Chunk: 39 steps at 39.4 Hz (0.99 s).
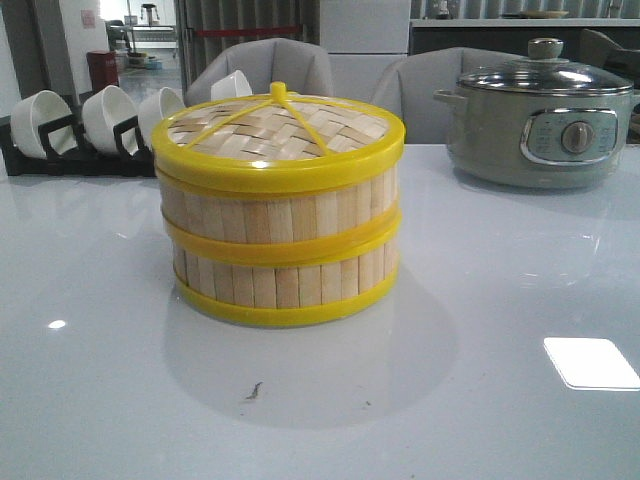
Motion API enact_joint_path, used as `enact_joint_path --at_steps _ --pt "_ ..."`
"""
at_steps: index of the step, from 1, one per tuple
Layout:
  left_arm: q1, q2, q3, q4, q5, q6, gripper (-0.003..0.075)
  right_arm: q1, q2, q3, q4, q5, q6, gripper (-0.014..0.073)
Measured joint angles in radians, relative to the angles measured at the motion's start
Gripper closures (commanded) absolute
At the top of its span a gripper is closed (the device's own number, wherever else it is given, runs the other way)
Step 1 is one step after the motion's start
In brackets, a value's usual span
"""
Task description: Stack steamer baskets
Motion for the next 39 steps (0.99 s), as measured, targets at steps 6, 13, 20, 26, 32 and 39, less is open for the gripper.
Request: enact_joint_path --at_steps 6,13,20,26,32,39 --pt "0.0 0.0 0.0 0.0 0.0 0.0 0.0636 -0.084 -0.221 0.175 0.013 -0.049 0.0 0.0251" --pt "0.0 0.0 0.0 0.0 0.0 0.0 0.0636 -0.106 -0.409 0.304 0.02 -0.061 0.0 0.0251" --pt "0.0 0.0 0.0 0.0 0.0 0.0 0.0636 -0.106 -0.511 0.408 0.029 -0.054 0.0 0.0251" --pt "0.0 0.0 0.0 0.0 0.0 0.0 0.0636 -0.106 -0.547 0.486 0.041 -0.05 0.0 0.0251" --pt "0.0 0.0 0.0 0.0 0.0 0.0 0.0636 -0.106 -0.547 0.524 0.056 -0.048 0.0 0.026" --pt "0.0 0.0 0.0 0.0 0.0 0.0 0.0636 -0.106 -0.549 0.524 0.061 -0.059 0.0 0.0559"
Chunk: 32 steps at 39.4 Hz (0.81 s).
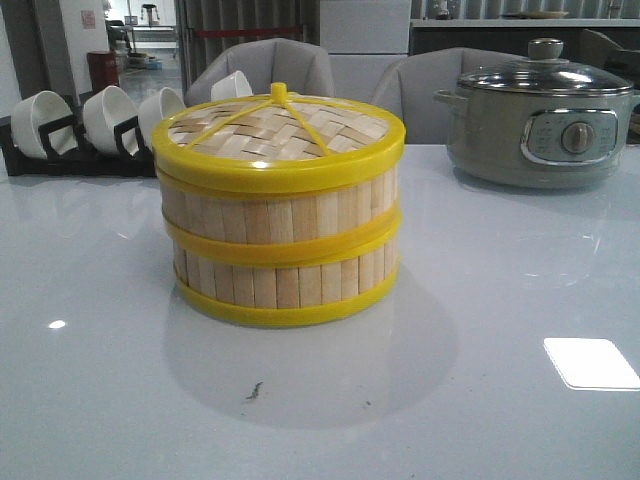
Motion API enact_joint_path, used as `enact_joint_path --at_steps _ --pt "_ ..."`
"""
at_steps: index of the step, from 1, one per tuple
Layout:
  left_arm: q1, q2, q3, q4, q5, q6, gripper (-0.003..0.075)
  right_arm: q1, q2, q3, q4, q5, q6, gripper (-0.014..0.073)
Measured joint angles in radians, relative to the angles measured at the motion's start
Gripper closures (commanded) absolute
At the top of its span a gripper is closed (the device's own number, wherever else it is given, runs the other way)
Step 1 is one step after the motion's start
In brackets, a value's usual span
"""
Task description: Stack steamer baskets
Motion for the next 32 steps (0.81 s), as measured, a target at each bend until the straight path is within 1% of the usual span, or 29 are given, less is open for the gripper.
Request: enact_joint_path --at_steps 1,2,3,7,32 --pt "0.0 0.0 0.0 0.0 0.0 0.0 0.0636 0.0 0.0 0.0 0.002 0.0 0.0 0.059" --pt "0.0 0.0 0.0 0.0 0.0 0.0 0.0636 0.0 0.0 0.0 0.002 0.0 0.0 0.0557" --pt "0.0 0.0 0.0 0.0 0.0 0.0 0.0636 0.0 0.0 0.0 0.004 0.0 0.0 0.0547" --pt "0.0 0.0 0.0 0.0 0.0 0.0 0.0636 0.0 0.0 0.0 0.004 0.004 0.0 0.0573" --pt "0.0 0.0 0.002 0.0 0.0 0.0 0.0636 0.0 0.0 0.0 0.005 0.013 0.0 0.0573"
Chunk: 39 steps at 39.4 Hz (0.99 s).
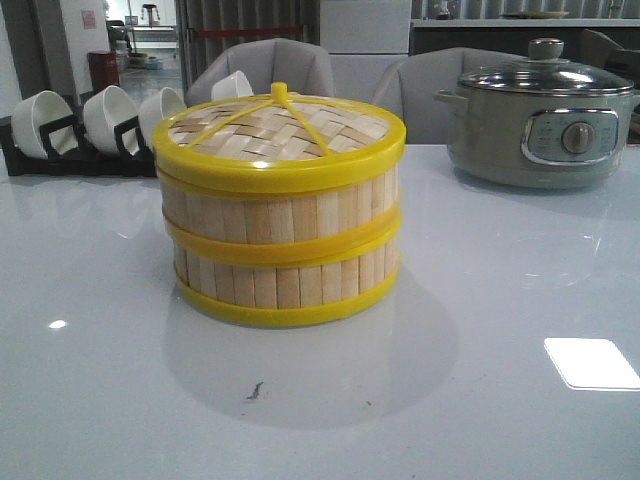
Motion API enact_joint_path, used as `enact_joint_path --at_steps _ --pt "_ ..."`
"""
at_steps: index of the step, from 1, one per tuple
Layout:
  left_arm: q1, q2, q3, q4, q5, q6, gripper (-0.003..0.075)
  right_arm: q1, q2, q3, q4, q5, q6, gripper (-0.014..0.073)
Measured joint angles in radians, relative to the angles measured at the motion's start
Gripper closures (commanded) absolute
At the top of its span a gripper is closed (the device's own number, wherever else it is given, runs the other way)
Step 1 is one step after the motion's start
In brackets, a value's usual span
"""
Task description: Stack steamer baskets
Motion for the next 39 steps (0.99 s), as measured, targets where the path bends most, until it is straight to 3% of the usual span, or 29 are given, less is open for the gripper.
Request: enact_joint_path --at_steps 28,39 --pt "0.0 0.0 0.0 0.007 0.0 0.0 0.0636 0.0 0.0 0.0 0.0 0.0 0.0 0.0573" --pt "0.0 -0.106 0.03 0.038 -0.083 0.0 0.0636 0.0 0.0 0.0 0.0 0.0 0.0 0.0573"
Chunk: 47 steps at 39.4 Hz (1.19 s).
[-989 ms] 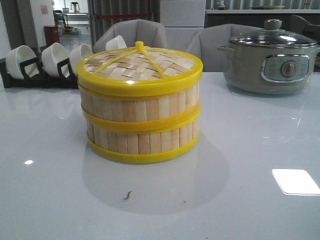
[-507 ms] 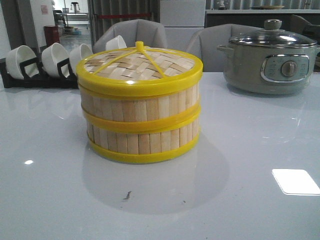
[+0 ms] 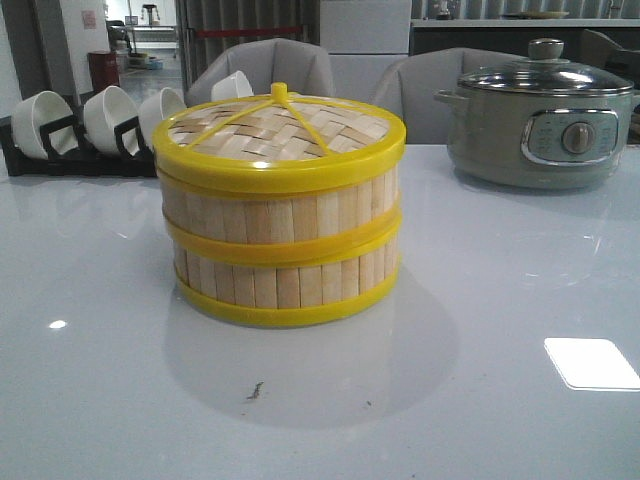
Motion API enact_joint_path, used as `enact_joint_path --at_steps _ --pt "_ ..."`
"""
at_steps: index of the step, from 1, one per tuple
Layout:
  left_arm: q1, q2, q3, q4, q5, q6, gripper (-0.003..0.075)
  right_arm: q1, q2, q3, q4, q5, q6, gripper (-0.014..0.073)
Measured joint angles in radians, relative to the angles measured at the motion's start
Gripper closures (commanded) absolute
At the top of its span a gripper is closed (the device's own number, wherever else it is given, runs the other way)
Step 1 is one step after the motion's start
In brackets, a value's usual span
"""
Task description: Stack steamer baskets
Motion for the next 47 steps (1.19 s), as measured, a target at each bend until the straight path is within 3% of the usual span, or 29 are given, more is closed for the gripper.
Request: enact_joint_path --at_steps 8,14,19,31,47 --pt "0.0 -0.167 0.168 0.011 -0.22 0.0 0.0636 0.0 0.0 0.0 0.002 0.0 0.0 0.0573" --pt "0.0 -0.293 0.306 0.013 -0.294 0.0 0.0636 0.0 0.0 0.0 0.001 0.0 0.0 0.0573" --pt "0.0 -0.383 0.397 0.013 -0.305 0.0 0.0636 0.0 0.0 0.0 0.001 0.0 0.0 0.0573" --pt "0.0 -0.494 0.4 0.055 -0.227 0.002 0.0636 0.0 0.0 0.0 0.002 0.001 0.0 0.0573" --pt "0.007 -0.497 0.4 0.093 -0.217 0.005 0.0636 0.0 -0.002 0.0 0.005 0.001 0.0 0.0573"
